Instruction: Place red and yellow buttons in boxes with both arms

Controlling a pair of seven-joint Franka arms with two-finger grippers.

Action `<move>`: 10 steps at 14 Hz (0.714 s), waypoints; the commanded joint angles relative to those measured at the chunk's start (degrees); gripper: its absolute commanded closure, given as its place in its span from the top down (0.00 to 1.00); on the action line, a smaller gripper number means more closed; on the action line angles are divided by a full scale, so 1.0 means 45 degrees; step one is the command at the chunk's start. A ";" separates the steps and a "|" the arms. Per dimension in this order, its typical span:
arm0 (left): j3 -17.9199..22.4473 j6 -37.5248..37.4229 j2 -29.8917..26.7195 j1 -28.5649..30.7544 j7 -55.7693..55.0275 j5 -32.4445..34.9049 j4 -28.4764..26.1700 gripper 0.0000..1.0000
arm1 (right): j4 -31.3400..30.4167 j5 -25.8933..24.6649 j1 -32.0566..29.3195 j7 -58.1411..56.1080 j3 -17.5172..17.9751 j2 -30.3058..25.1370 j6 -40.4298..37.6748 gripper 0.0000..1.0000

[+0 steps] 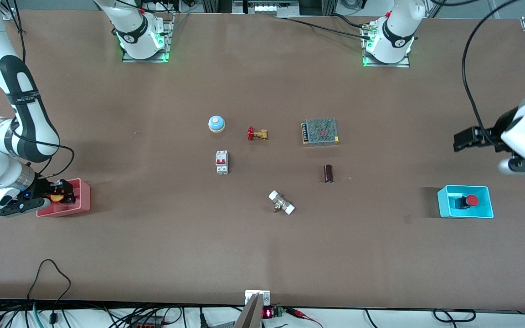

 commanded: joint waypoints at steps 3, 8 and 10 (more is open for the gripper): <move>-0.0144 0.0473 -0.1376 0.0274 0.1137 0.0031 -0.2209 1.00 | 0.0092 0.0744 0.0413 -0.0142 -0.0018 -0.1677 -0.2560 1.00; -0.0144 0.0866 -0.2318 0.0567 0.1863 -0.0027 -0.3562 1.00 | 0.0267 0.0727 0.2051 0.3292 -0.0367 -0.4821 -0.7268 1.00; -0.0144 0.1583 -0.2939 0.0567 0.1903 -0.0008 -0.4551 1.00 | 0.0345 0.0708 0.3473 0.3665 -0.1456 -0.5915 -0.8228 1.00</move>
